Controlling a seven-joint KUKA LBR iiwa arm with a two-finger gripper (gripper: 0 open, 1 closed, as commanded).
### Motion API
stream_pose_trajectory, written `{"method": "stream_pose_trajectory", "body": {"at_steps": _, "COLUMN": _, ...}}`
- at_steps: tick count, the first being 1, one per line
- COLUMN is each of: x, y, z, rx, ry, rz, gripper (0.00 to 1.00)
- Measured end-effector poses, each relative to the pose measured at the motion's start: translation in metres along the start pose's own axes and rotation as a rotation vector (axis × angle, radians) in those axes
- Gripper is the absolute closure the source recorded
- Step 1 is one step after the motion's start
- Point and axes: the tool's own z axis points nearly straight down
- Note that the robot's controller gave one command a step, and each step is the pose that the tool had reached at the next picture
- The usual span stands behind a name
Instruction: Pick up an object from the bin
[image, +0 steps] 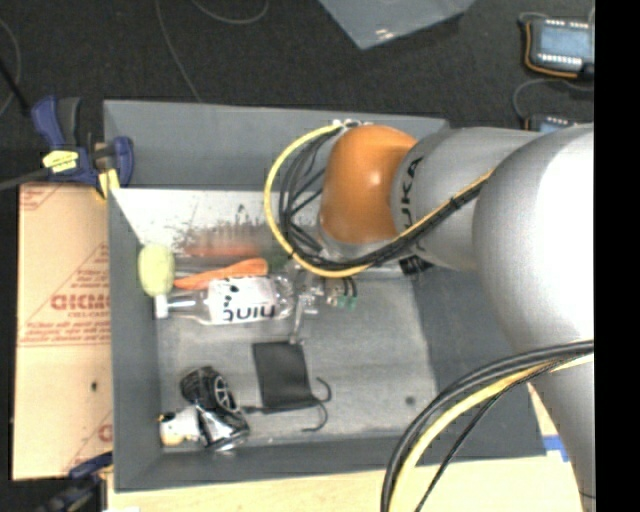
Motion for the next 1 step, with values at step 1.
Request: {"method": "stream_pose_trajectory", "body": {"at_steps": 1, "x": -0.0054, "y": 0.0225, "z": 0.0096, "rx": 0.001, "ry": -0.014, "rz": -0.091, "gripper": 0.0}}
